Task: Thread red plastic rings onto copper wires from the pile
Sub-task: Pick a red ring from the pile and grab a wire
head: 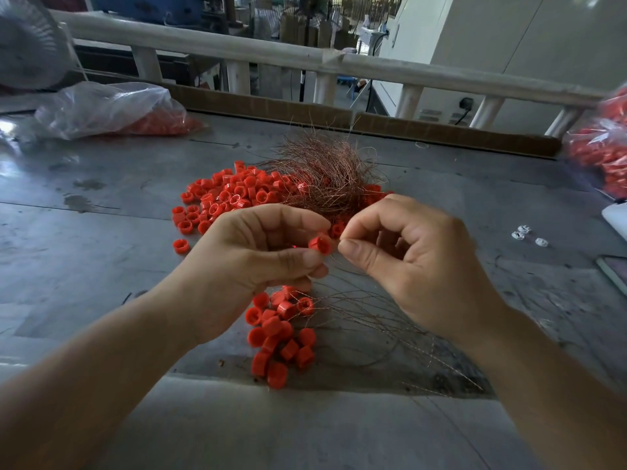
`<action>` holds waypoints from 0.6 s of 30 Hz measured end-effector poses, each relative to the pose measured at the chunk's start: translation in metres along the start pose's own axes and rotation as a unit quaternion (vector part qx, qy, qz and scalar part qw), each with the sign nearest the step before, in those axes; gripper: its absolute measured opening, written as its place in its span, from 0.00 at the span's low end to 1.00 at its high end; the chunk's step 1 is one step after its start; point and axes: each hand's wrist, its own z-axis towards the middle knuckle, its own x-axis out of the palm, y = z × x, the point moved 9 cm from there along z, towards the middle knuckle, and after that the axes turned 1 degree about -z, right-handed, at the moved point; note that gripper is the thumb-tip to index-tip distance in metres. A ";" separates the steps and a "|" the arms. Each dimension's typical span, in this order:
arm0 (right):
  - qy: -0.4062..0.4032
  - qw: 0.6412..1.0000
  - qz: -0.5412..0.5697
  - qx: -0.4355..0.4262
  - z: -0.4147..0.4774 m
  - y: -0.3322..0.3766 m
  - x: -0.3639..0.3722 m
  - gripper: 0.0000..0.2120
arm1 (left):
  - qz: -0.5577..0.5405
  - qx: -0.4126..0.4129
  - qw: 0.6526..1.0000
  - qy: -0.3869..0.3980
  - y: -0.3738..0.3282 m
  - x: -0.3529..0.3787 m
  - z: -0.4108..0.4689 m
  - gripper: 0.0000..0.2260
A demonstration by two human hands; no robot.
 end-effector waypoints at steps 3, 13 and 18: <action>0.004 1.000 0.004 0.010 -0.001 -0.002 0.002 0.03 | 0.005 0.005 1.000 -0.001 0.000 0.001 0.000 0.16; 0.016 0.997 0.050 0.048 -0.003 -0.005 0.008 0.03 | 0.056 0.042 0.997 -0.018 -0.005 0.001 -0.001 0.12; 0.026 0.997 0.048 0.053 -0.004 -0.004 0.013 0.03 | 0.072 0.061 0.995 -0.011 -0.007 -0.001 -0.001 0.13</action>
